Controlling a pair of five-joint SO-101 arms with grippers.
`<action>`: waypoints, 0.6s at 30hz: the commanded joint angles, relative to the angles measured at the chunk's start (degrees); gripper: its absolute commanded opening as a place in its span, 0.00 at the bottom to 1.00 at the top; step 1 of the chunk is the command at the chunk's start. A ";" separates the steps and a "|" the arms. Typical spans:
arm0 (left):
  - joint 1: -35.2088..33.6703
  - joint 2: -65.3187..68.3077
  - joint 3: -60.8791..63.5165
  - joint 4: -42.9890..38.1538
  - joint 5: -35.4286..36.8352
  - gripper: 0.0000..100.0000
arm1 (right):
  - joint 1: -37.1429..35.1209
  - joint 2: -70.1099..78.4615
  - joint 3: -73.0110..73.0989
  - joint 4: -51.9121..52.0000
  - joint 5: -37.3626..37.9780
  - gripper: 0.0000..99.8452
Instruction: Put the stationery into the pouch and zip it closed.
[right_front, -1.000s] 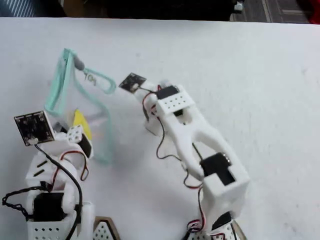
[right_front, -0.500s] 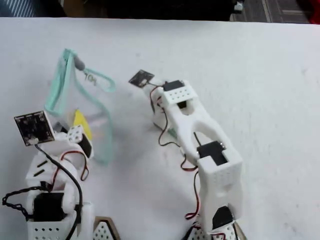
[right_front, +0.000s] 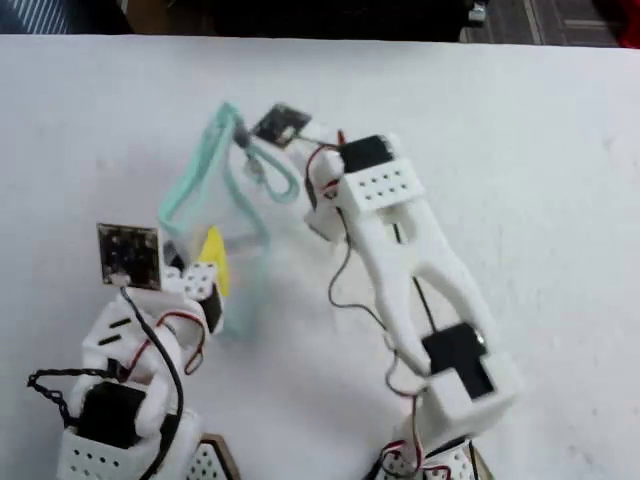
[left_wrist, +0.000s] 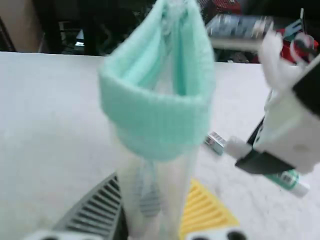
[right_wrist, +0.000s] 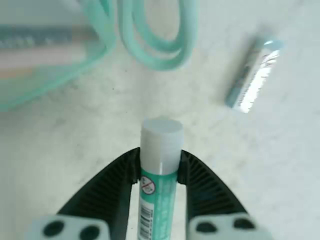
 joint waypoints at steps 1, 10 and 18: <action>4.97 -0.57 -5.19 -0.70 -0.70 0.02 | 3.30 -16.31 -4.13 0.84 -0.09 0.02; 14.73 -0.57 -5.01 -0.62 -0.79 0.02 | 3.91 -40.04 -5.27 -0.40 -10.81 0.02; 14.81 -0.57 1.32 -7.47 -0.70 0.02 | -0.84 -49.71 -5.27 -0.48 -15.30 0.02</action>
